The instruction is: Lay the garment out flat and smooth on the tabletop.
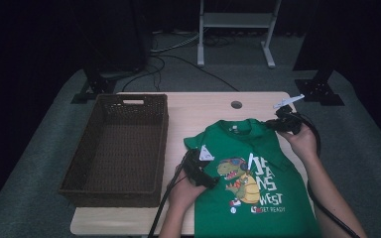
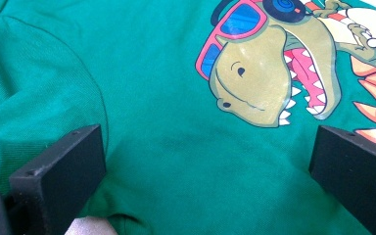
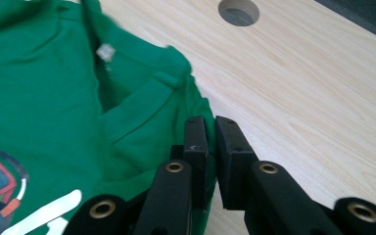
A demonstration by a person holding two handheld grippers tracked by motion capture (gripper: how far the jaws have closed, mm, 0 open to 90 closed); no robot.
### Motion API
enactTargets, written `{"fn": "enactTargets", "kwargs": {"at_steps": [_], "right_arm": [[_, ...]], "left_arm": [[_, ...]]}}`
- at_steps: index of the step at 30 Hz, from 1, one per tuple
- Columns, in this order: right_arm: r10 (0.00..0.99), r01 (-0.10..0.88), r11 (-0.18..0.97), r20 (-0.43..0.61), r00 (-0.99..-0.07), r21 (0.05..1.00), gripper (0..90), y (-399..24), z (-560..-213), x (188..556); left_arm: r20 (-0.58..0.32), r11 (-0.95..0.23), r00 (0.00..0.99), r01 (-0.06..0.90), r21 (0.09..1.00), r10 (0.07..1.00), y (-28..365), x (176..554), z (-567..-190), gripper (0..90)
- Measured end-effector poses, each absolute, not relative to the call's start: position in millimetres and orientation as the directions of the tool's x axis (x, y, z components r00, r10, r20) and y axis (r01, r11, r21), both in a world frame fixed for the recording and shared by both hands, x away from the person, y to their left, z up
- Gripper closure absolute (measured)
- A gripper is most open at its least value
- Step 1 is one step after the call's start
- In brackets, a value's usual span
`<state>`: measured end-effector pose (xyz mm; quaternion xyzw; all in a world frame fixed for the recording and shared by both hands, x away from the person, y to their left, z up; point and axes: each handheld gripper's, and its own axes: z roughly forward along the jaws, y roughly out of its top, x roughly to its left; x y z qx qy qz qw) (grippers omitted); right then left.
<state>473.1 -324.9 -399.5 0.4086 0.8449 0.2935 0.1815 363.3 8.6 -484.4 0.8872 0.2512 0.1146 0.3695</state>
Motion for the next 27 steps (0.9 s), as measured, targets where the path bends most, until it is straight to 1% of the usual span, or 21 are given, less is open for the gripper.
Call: {"fn": "enactTargets", "kwargs": {"at_steps": [6, 7, 11, 18, 19, 27], "right_arm": [[0.805, 0.598, 0.488, -0.064, -0.589, 0.636, 84.2, -327, -403, 478], [0.806, 0.594, 0.485, -0.064, -0.588, 0.642, 75.8, -328, -403, 479], [0.810, 0.579, 0.475, -0.072, -0.582, 0.663, 69.9, -327, -400, 477], [0.799, 0.558, 0.488, -0.087, -0.595, 0.671, 68.3, -325, -397, 467], [0.801, 0.561, 0.481, -0.077, -0.594, 0.673, 66.8, -326, -397, 462], [0.801, 0.562, 0.467, -0.057, -0.596, 0.683, 66.8, -331, -398, 439]], "left_arm": [[0.018, -0.601, 0.848, 0.361, 0.713, 0.530, 9, 363, -484, 0.0], [0.018, -0.601, 0.848, 0.361, 0.713, 0.530, 9, 363, -484, 0.0], [0.018, -0.601, 0.848, 0.361, 0.713, 0.530, 9, 363, -484, 0.0], [0.018, -0.601, 0.848, 0.361, 0.713, 0.530, 9, 363, -484, 0.0], [0.018, -0.601, 0.848, 0.361, 0.713, 0.530, 9, 363, -484, 0.0], [0.018, -0.601, 0.848, 0.361, 0.713, 0.530, 9, 363, -484, 0.0]]}}
